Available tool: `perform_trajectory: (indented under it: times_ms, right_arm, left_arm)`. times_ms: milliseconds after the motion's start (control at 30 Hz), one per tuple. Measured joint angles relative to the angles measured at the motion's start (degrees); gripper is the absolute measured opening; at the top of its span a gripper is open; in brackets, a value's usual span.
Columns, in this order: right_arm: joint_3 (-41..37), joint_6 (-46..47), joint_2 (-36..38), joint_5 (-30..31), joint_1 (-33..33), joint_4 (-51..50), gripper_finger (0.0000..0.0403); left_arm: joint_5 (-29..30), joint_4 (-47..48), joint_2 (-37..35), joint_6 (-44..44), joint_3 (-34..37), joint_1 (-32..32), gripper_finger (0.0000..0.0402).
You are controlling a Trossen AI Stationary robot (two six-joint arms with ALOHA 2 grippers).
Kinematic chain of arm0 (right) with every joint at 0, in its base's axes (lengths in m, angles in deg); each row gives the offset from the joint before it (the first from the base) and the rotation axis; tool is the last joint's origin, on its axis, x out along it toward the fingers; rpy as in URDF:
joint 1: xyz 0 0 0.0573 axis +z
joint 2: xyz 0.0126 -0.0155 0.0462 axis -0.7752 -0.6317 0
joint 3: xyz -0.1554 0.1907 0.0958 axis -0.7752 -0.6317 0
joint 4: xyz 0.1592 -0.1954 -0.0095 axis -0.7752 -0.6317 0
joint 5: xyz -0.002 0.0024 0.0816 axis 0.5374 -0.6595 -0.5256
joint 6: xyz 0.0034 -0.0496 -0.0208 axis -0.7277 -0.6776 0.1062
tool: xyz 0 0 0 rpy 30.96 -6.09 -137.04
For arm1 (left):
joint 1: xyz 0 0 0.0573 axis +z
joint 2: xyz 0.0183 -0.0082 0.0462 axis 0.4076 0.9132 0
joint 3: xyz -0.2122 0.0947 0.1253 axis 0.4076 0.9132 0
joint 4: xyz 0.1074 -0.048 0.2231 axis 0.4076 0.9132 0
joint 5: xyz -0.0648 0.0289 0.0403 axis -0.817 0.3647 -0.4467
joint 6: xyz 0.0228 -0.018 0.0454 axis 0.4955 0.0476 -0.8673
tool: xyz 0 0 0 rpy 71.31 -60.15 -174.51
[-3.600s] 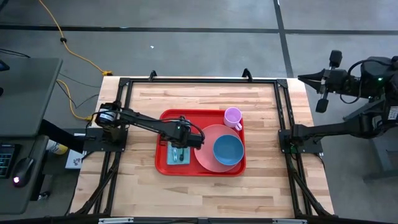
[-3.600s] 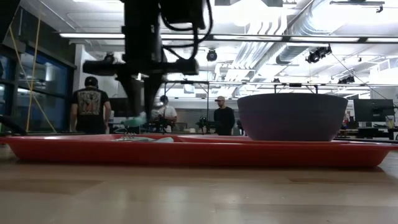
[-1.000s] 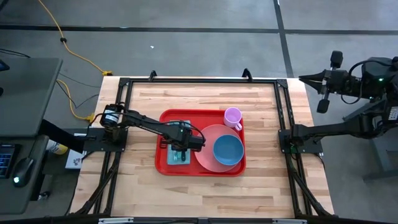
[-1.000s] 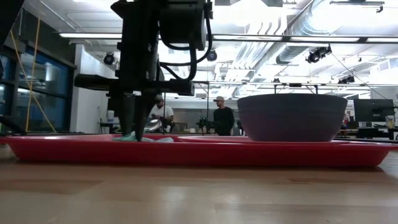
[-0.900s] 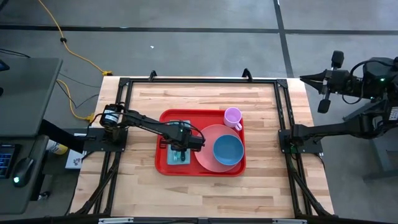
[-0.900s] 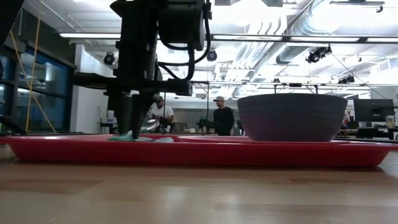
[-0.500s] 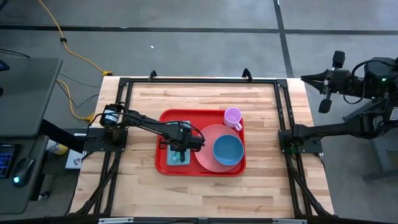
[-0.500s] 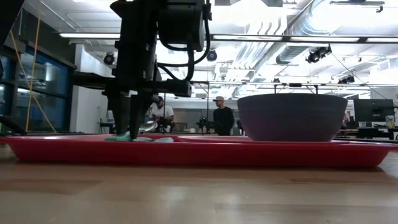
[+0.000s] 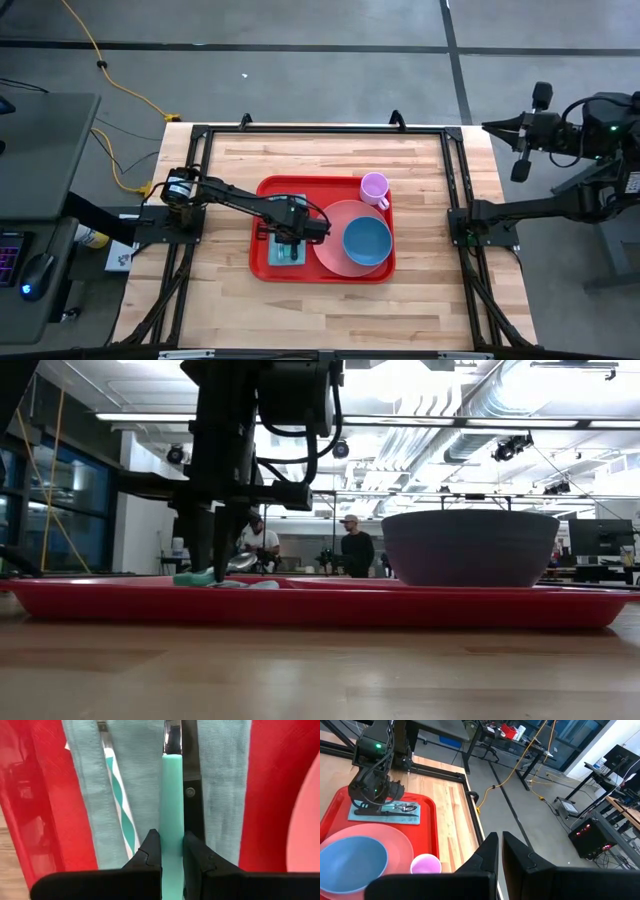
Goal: Set up tray
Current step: Put the green spoon on the blue napkin to the middle of the blue fork and black knife
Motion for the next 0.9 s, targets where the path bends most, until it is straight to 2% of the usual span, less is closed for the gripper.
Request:
perform_trajectory:
  times_ms: [400, 633, 900]
  right_arm:
    - [0.0, 0.0, 0.7, 0.0, 0.0, -0.3, 0.0]
    - [0.0, 0.0, 0.7, 0.0, 0.0, -0.6, 0.0]
    - [0.0, 0.0, 0.7, 0.0, 0.0, -0.8, 0.0]
  left_arm:
    - [-0.1, 2.1, 0.0, -0.2, -0.1, 0.0, 0.0059]
    - [-3.1, 3.0, 0.5, -1.4, 0.0, 0.0, 0.0059]
    - [-2.1, 1.2, 0.5, -1.7, 0.0, 0.0, 0.0059]
